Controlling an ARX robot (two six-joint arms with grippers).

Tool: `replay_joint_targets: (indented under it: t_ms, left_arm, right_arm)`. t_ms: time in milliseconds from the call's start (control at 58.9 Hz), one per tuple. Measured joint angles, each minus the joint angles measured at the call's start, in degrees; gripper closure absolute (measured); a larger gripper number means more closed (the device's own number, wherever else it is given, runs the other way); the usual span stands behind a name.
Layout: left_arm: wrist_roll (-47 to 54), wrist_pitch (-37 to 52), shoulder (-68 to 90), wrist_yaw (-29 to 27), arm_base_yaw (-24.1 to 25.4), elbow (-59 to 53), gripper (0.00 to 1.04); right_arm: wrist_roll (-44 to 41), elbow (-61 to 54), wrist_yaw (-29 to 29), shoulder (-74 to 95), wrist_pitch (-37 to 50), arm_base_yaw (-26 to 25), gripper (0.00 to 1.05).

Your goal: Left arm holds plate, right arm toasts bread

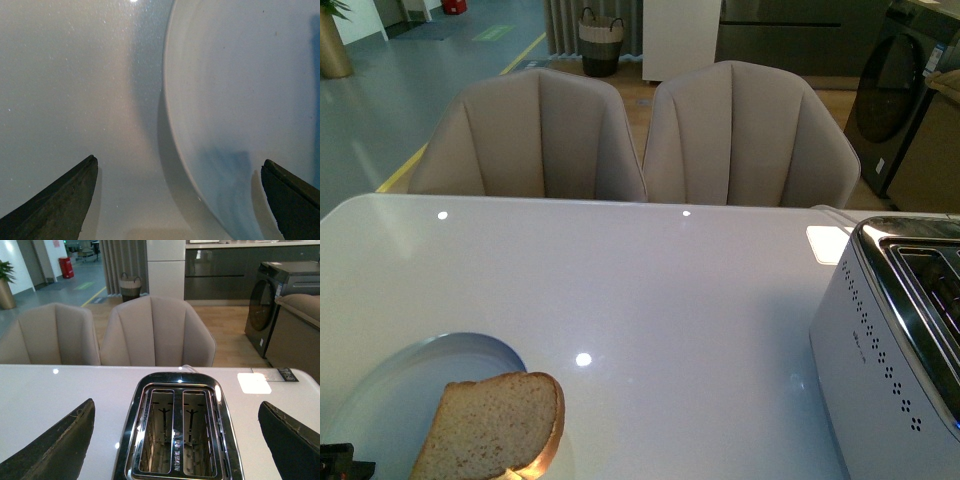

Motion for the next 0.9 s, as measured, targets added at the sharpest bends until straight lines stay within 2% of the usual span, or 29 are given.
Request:
replay_joint_targets:
  t_ms: [34, 85, 340, 458, 611, 645, 900]
  left_arm:
    - [0.2, 0.0, 0.2, -0.1, -0.1, 0.2, 0.07]
    - [0.2, 0.0, 0.4, -0.4, -0.2, 0.7, 0.13]
    - [-0.1, -0.5, 0.9, -1.3, -1.2, 1.7, 0.52]
    - [-2.3, -2.7, 0.6, 0.3, -1.5, 2.0, 0.78]
    - [-5.9, -4.3, -0.5, 2.5, -1.4, 2.1, 0.98]
    - [-6.8, -4.5, -0.8, 3.2, -1.4, 2.1, 1.01]
    - [-11.1, -7.4, -4.8, 6.6, -0.9, 0.4, 1.01]
  right_arm:
    - [0.0, 0.0, 0.0, 0.0, 0.0, 0.0, 0.09]
    - [0.0, 0.0, 0.0, 0.0, 0.0, 0.0, 0.09]
    - [0.0, 0.0, 0.0, 0.0, 0.0, 0.0, 0.09]
    - [0.0, 0.0, 0.0, 0.0, 0.0, 0.0, 0.09]
    - [0.0, 0.0, 0.0, 0.0, 0.0, 0.0, 0.09]
    - [0.0, 0.0, 0.0, 0.0, 0.0, 0.0, 0.09]
    - [0.0, 0.0, 0.0, 0.0, 0.0, 0.0, 0.09]
